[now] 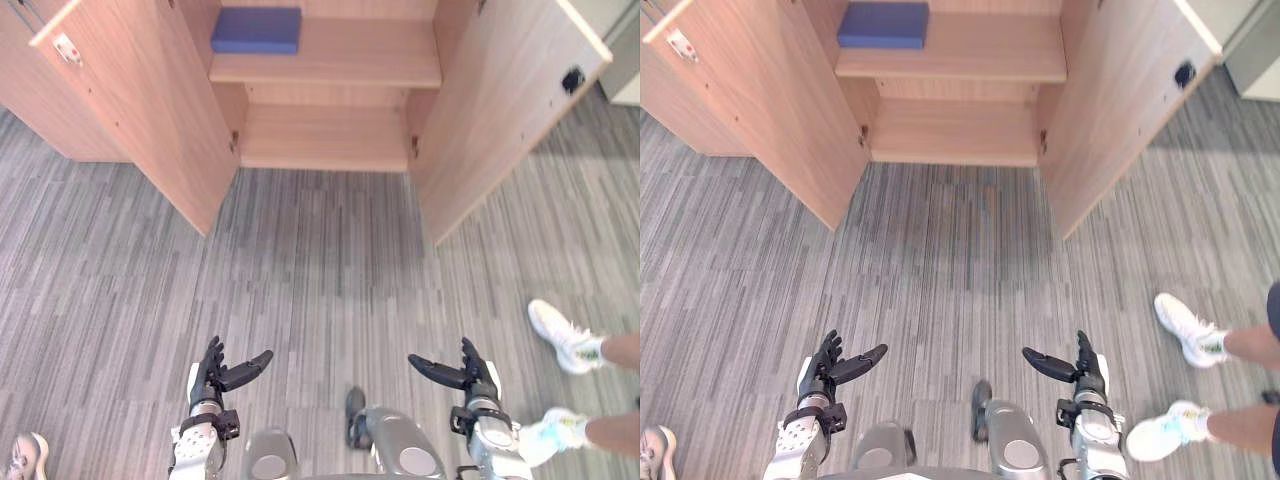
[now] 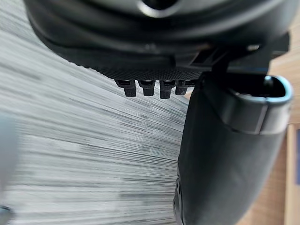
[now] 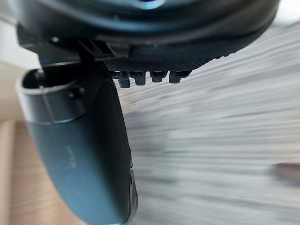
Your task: Walk over to the cabinet, pick up the folder, carry it to the office cabinet, place the folder inside the office cabinet, then close the office cabinet door
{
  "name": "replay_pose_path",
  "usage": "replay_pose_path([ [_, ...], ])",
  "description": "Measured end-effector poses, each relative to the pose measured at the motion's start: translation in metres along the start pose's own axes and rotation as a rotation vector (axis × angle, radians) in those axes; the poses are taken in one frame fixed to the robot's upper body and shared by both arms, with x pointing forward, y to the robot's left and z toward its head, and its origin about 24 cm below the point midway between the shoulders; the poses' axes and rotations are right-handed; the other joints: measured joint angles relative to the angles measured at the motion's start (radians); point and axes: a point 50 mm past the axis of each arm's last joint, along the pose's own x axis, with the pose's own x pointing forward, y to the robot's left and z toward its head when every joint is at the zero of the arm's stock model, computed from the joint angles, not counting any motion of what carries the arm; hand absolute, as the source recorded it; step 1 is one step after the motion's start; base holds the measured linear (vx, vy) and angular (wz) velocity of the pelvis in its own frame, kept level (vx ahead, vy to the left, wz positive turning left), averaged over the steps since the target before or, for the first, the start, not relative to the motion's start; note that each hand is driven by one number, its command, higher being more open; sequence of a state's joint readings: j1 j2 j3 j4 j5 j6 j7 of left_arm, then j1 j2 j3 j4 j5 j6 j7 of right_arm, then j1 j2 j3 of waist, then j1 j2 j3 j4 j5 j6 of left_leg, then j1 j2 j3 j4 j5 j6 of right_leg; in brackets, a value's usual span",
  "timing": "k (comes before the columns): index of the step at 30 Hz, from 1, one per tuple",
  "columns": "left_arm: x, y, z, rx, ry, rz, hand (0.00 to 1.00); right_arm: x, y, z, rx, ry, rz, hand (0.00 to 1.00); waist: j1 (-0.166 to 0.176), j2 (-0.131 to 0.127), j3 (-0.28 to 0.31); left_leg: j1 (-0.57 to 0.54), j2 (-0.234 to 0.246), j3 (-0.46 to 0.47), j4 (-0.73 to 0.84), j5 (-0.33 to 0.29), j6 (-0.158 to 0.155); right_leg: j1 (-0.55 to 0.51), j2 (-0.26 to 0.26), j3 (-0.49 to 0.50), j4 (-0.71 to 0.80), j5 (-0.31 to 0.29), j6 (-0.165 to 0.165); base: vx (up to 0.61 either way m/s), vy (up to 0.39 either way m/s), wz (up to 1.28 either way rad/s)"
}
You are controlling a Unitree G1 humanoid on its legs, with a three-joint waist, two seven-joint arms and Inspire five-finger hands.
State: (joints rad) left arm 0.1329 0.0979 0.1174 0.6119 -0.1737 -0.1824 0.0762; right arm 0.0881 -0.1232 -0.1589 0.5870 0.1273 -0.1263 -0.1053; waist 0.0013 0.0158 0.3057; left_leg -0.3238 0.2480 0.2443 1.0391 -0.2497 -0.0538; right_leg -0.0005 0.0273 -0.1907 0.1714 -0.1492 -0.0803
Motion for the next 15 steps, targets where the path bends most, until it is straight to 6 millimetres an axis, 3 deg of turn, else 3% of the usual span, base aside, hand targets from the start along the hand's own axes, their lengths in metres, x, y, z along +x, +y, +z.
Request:
replay_pose_path([
  [1,0.0,-0.002,0.001,0.004,-0.001,-0.01,1.0,0.003,0.001,0.006,0.01,-0.02,0.002,1.0,0.018,-0.001,0.0,-0.067,-0.022,0.017,-0.14,-0.007,0.013,0.047,-0.002,0.023,-0.048,-0.003,0.005,0.63,-0.016,-0.52],
  [2,-0.001,-0.001,-0.001,0.009,0.003,-0.013,1.0,0.006,0.003,0.01,0.011,-0.029,0.004,1.0,0.033,-0.006,0.003,-0.101,-0.067,0.002,-0.367,0.012,0.004,0.081,-0.013,0.053,-0.078,-0.016,0.024,0.54,0.035,-0.61],
  [3,-0.001,0.0,-0.003,0.015,0.008,-0.013,1.0,0.008,0.003,0.011,0.011,-0.028,0.003,1.0,0.04,-0.006,0.003,-0.11,-0.088,-0.012,-0.488,0.038,-0.001,0.098,-0.017,0.068,-0.089,-0.023,0.032,0.58,0.101,-0.65],
  [4,-0.003,0.001,-0.006,0.018,0.022,-0.01,1.0,0.009,0.003,0.009,0.013,-0.018,-0.003,1.0,0.047,-0.004,0.001,-0.104,-0.116,-0.037,-0.676,0.1,-0.01,0.126,-0.024,0.09,-0.108,-0.036,0.046,0.61,0.169,-0.87],
  [5,-0.004,0.003,-0.012,0.027,0.047,-0.002,1.0,0.011,0.002,0.002,0.011,0.023,-0.016,1.0,0.067,-0.014,-0.006,-0.088,-0.148,-0.062,-0.768,0.276,0.003,0.17,-0.044,0.137,-0.123,-0.067,0.08,0.63,0.198,-0.86],
  [6,-0.005,0.004,-0.014,0.028,0.055,0.005,1.0,0.01,0.003,-0.001,0.009,0.041,-0.015,1.0,0.067,-0.024,-0.016,-0.083,-0.166,-0.068,-0.766,0.32,0.059,0.176,-0.06,0.151,-0.119,-0.078,0.094,0.64,0.223,-0.55],
  [7,-0.003,0.005,-0.013,0.03,0.057,0.013,1.0,0.009,0.004,-0.006,0.011,0.06,-0.014,1.0,0.056,-0.047,-0.029,-0.093,-0.193,-0.059,-0.737,0.287,0.084,0.162,-0.099,0.155,-0.089,-0.092,0.106,0.65,0.233,0.01],
  [8,0.0,0.0,-0.01,0.023,0.048,0.005,1.0,0.006,0.0,-0.012,0.015,0.085,-0.027,1.0,0.038,-0.05,-0.031,-0.088,-0.21,-0.049,-0.662,0.206,0.109,0.129,-0.127,0.177,0.049,-0.11,0.138,0.65,0.237,0.12],
  [9,0.0,-0.001,-0.01,0.027,0.049,0.001,1.0,0.005,-0.001,-0.016,0.019,0.102,-0.033,1.0,0.035,-0.053,-0.033,-0.069,-0.216,-0.043,-0.643,0.176,0.113,0.115,-0.136,0.187,0.126,-0.111,0.145,0.78,0.286,0.02],
  [11,-0.001,0.0,-0.011,0.043,0.05,0.0,1.0,0.0,-0.003,-0.026,0.013,0.135,-0.033,1.0,0.023,-0.059,-0.036,0.033,-0.247,-0.041,-0.642,0.102,0.124,0.043,-0.164,0.196,0.434,-0.037,0.271,0.7,0.22,-0.01],
  [12,0.0,0.006,-0.009,0.069,0.047,0.009,1.0,-0.003,0.002,-0.033,0.003,0.162,-0.015,1.0,0.004,-0.058,-0.035,0.154,-0.253,-0.044,-0.677,0.05,0.129,-0.094,-0.18,0.203,0.779,-0.007,0.294,0.46,0.092,-0.02],
  [15,0.001,0.011,-0.007,0.099,0.041,0.008,1.0,-0.005,0.01,-0.035,-0.026,0.171,0.026,1.0,-0.017,-0.051,-0.039,0.325,-0.244,-0.058,-0.792,0.041,0.127,-0.236,-0.182,0.122,0.916,-0.077,0.176,0.55,0.004,0.03],
])
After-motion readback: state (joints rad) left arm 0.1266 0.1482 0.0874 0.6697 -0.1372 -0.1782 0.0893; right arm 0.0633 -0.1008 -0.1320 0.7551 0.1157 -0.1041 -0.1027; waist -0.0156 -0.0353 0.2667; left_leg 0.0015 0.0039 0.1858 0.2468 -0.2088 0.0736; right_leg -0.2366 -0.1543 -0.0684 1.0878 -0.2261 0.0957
